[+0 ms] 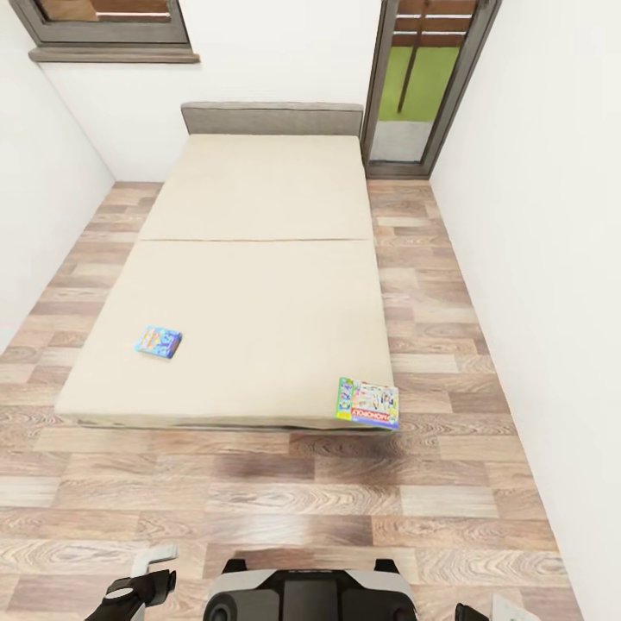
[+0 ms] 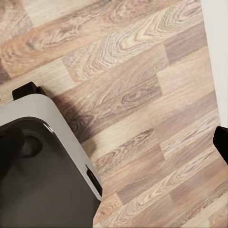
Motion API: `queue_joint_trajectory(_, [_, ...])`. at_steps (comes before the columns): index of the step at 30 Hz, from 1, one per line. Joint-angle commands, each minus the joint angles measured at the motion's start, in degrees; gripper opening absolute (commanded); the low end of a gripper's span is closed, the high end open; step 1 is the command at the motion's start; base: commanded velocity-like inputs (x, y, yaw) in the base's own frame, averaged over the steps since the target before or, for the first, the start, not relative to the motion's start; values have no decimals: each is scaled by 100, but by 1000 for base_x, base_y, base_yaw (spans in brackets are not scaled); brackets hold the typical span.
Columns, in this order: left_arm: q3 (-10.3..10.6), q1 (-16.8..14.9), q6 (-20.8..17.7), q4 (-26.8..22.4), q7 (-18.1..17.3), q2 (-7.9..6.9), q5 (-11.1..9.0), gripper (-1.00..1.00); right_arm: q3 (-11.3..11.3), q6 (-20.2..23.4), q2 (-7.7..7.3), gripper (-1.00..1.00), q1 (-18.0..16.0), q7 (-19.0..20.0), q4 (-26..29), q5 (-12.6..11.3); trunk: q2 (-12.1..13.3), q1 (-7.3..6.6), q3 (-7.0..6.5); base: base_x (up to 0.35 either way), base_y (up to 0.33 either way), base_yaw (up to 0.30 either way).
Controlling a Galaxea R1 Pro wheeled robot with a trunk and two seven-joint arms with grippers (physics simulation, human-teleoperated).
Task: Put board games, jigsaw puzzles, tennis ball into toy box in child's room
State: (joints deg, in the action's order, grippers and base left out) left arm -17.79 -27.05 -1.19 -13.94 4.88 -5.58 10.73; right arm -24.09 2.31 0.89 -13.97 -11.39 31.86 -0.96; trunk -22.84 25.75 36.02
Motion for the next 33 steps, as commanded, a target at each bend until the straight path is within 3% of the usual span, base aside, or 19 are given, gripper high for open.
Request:
queue_joint_trajectory(1, [-32,-4,-12,-4,4,3,60,100,-17,24,6,100,-1,-5,13,-10,-8,3,-3,0,0,0])
queue_joint_trajectory(33, [-32,-2,-12,-4,4,8,60,100,-17,24,3,100,-1,-6,13,-10,-8,3,-300,0,0,0])
